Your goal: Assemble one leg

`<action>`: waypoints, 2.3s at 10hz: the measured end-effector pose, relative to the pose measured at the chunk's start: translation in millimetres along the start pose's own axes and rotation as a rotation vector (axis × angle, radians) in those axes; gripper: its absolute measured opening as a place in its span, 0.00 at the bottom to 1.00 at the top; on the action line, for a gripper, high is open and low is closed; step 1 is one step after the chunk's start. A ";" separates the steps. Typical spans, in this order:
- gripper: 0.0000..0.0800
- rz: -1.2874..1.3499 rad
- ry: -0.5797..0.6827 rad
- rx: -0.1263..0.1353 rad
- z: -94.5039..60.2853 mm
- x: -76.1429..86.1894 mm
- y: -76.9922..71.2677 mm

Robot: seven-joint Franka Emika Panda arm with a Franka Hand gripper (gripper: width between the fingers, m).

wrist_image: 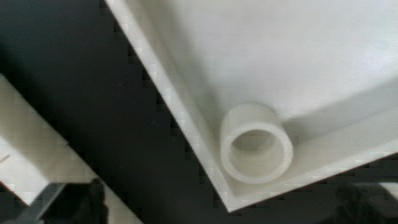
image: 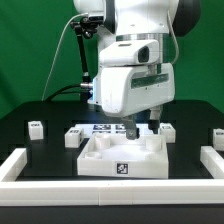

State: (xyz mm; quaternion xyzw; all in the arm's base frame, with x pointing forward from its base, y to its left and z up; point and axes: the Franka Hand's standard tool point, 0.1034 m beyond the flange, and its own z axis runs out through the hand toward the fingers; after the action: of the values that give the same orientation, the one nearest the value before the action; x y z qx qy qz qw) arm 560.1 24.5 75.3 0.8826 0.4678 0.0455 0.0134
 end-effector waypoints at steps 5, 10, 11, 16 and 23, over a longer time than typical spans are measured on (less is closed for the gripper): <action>0.81 -0.001 0.000 0.000 0.0 -0.1 0.1; 0.81 -0.202 0.003 -0.001 13.4 -22.7 -12.0; 0.81 -0.265 -0.005 0.009 16.2 -24.2 -17.2; 0.81 -0.416 -0.067 0.047 20.8 -24.4 -31.6; 0.81 -0.408 -0.083 0.085 20.3 -66.2 -79.6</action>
Offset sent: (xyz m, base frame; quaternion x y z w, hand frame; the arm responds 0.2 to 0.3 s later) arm 0.0000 0.0000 0.0000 0.0000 0.0000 0.0000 1.0000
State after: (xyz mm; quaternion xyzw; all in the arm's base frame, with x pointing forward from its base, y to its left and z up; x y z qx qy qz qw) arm 459.4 14.9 45.3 0.7705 0.6373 -0.0142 0.0041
